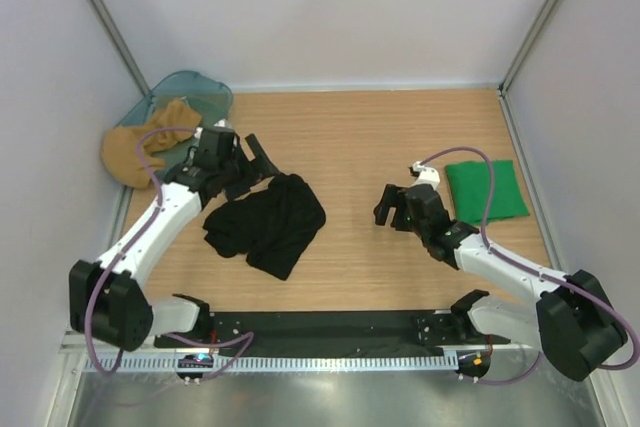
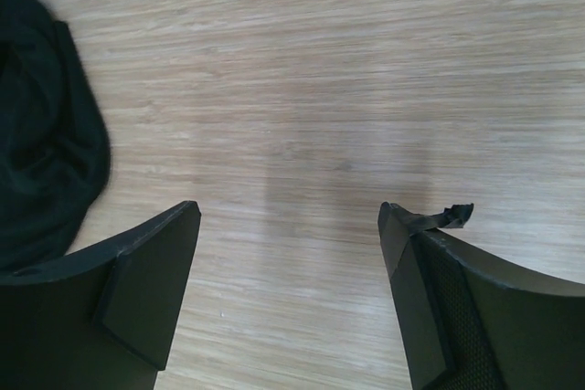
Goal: Fold and stack the tank tops
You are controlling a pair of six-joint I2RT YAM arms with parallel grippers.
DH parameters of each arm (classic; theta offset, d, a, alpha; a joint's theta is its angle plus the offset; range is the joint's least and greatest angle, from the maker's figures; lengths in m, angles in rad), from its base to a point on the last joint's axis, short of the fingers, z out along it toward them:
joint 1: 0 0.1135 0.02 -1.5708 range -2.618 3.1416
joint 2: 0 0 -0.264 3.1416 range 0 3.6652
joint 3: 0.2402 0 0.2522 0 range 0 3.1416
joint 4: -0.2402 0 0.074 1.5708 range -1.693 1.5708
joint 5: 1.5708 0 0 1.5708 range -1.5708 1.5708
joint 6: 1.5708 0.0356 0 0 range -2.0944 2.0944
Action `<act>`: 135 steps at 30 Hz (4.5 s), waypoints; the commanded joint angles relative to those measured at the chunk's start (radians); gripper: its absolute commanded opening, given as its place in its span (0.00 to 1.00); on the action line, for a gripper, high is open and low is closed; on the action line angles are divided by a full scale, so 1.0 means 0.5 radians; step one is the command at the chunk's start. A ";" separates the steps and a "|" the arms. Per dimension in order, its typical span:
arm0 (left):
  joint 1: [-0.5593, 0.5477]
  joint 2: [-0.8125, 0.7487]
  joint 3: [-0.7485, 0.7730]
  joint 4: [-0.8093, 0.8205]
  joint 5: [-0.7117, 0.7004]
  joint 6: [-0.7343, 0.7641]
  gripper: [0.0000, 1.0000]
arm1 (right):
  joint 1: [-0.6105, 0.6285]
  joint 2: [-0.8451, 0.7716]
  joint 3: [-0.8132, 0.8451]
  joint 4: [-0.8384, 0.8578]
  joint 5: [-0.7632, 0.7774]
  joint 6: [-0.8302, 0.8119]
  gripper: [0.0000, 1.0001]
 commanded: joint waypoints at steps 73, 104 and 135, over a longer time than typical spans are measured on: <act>-0.561 -0.286 -0.602 0.067 -0.630 -0.085 0.90 | 0.381 0.128 0.616 -0.995 0.435 -0.101 0.01; -0.545 -0.380 0.579 -0.657 -1.413 0.169 0.00 | 0.142 0.104 1.573 -1.286 0.368 -0.328 0.01; 0.124 0.923 1.435 -0.756 -0.818 0.357 0.88 | -0.684 1.388 2.719 -1.626 -0.614 -0.258 0.79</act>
